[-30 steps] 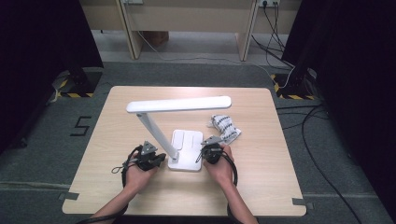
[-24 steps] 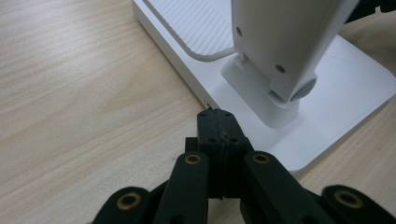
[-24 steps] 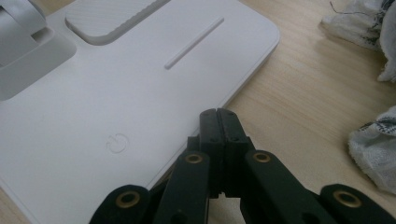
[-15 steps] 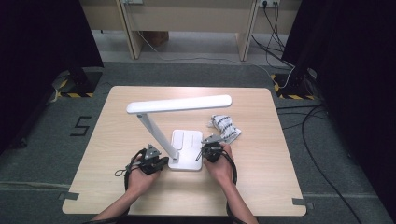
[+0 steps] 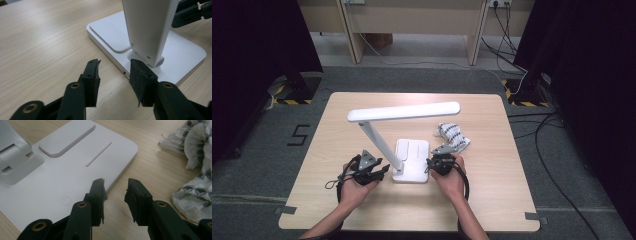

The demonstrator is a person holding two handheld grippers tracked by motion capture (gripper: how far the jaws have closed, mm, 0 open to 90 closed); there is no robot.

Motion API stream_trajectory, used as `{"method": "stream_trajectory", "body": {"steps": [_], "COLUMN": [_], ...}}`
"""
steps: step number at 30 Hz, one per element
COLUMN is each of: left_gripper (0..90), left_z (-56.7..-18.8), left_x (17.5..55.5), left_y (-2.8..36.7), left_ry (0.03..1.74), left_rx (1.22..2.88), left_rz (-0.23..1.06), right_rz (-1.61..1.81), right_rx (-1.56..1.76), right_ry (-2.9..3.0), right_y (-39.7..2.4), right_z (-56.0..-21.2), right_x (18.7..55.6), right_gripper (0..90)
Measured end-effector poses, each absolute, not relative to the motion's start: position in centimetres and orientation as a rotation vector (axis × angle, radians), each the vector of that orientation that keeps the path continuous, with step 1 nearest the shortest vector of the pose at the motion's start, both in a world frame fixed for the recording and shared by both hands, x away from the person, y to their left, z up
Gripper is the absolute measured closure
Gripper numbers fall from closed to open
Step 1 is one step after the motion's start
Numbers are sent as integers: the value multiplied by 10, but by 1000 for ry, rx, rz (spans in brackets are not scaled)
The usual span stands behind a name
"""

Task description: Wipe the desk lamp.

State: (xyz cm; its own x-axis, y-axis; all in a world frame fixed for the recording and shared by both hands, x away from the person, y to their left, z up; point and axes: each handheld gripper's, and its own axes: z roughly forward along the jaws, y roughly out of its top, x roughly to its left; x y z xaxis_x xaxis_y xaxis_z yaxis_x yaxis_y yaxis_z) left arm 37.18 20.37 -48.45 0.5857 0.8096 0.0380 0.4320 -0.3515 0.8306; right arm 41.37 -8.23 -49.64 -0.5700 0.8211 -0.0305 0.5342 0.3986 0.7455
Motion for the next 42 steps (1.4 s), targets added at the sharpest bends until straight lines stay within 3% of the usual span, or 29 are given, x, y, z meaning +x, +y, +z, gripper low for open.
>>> {"method": "stream_trajectory", "body": {"steps": [6,14,42], "left_gripper": [466,410,376], "left_z": [-473,-467,-496], "left_x": [370,364,331], "left_y": [222,249,342], "left_ry": [991,1000,1205], "left_rx": [1961,1935,1740], "left_rz": [607,637,646], "right_rz": [998,1013,1027], "right_rx": [1168,1181,1336], "right_ry": [2240,2204,2037], "right_y": [-92,-108,-184], "right_z": [-491,-483,-488], "right_x": [407,400,356], "right_gripper": [614,583,559]}}
